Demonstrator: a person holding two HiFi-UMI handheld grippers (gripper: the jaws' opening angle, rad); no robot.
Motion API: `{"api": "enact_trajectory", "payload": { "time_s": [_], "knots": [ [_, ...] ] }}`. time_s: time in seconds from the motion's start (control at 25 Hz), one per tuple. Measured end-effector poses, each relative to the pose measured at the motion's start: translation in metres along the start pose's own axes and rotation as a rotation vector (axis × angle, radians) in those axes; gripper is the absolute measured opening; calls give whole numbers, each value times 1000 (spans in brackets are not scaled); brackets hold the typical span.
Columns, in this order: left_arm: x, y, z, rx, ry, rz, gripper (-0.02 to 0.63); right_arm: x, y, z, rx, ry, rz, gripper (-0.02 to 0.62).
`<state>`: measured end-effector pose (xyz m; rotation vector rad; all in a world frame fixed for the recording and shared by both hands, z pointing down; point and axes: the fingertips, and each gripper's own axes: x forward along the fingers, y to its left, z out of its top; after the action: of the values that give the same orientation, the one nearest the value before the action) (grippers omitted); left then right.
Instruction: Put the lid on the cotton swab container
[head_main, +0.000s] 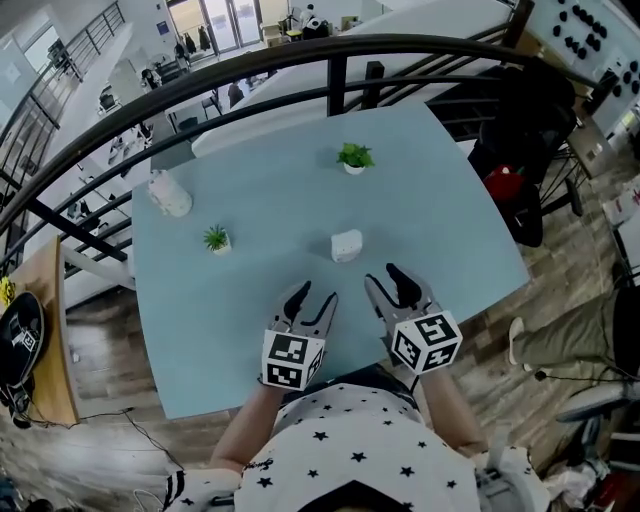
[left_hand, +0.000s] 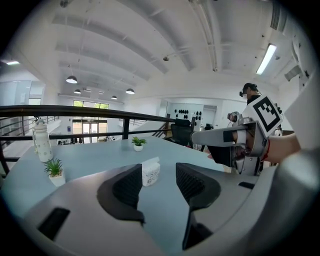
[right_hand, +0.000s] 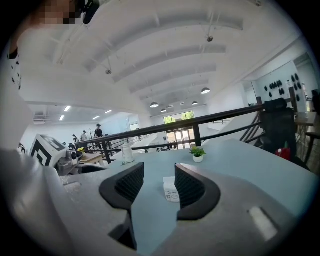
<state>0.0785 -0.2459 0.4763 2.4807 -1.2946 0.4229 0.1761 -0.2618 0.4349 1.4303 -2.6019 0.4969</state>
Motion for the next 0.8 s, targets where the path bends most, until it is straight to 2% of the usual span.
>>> {"api": "enact_trajectory", "payload": {
  "time_s": [0.8],
  "knots": [
    [98, 28, -15, 14, 44, 57, 269, 74, -54, -7, 26, 82, 77, 176]
  ]
}}
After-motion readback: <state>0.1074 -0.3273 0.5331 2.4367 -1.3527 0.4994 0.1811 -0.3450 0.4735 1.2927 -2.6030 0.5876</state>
